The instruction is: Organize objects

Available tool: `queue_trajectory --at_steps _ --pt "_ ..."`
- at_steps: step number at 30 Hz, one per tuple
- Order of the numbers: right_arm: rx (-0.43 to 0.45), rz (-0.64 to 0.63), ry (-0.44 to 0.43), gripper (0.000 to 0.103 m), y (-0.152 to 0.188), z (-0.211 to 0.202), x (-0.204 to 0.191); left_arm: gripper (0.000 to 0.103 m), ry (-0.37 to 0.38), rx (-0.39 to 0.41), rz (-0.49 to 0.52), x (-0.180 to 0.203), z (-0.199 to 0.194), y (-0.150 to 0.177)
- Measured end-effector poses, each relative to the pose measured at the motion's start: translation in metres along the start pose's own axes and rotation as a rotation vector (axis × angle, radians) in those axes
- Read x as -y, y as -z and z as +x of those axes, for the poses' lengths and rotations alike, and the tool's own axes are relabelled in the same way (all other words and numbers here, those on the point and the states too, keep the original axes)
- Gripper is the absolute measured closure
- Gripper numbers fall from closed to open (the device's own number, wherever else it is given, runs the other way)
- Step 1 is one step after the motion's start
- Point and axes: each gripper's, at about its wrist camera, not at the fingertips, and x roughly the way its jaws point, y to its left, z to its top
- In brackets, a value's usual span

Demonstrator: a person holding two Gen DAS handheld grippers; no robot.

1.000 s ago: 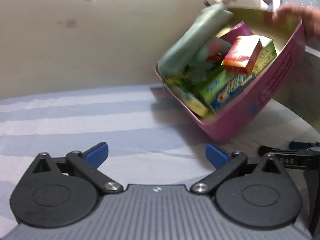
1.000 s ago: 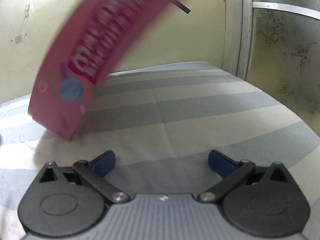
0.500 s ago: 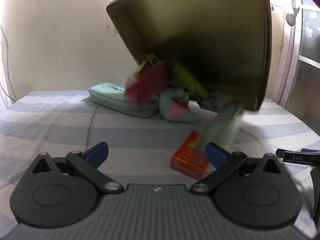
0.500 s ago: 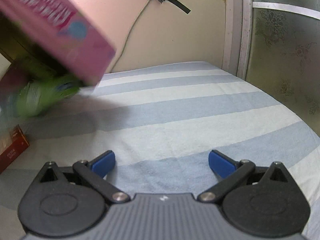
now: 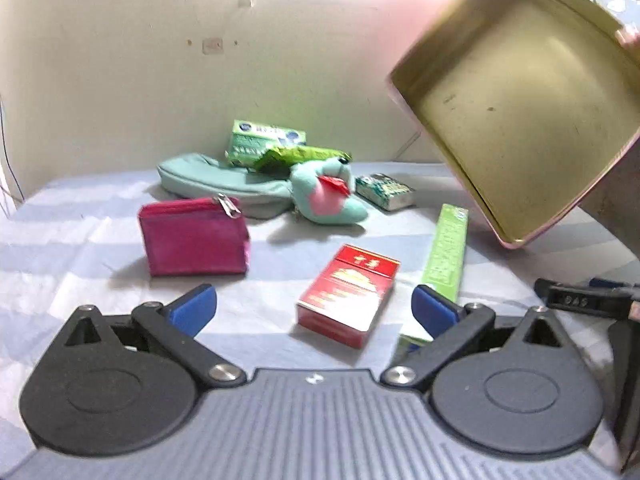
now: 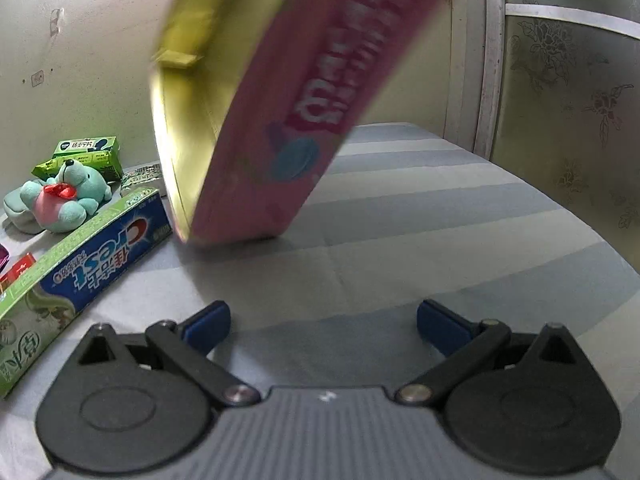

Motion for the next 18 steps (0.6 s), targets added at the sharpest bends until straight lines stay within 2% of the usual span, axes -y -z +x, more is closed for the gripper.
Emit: queue_trajectory --at_steps 3,6,12,18 --pt "0.000 -0.001 0.000 0.000 -0.002 0.000 0.000 0.000 0.027 -0.022 -0.053 0.003 -0.002 -0.003" --pt "0.000 -0.001 0.000 0.000 -0.002 -0.001 0.000 0.000 0.017 -0.030 -0.054 0.010 -0.004 -0.006" --pt "0.000 -0.001 0.001 0.000 -0.002 -0.001 0.000 0.000 -0.089 -0.028 -0.017 0.022 -0.002 -0.013" --pt "0.000 -0.001 0.001 0.000 -0.002 -0.001 -0.001 0.000 -0.159 -0.031 0.044 0.038 0.000 -0.015"
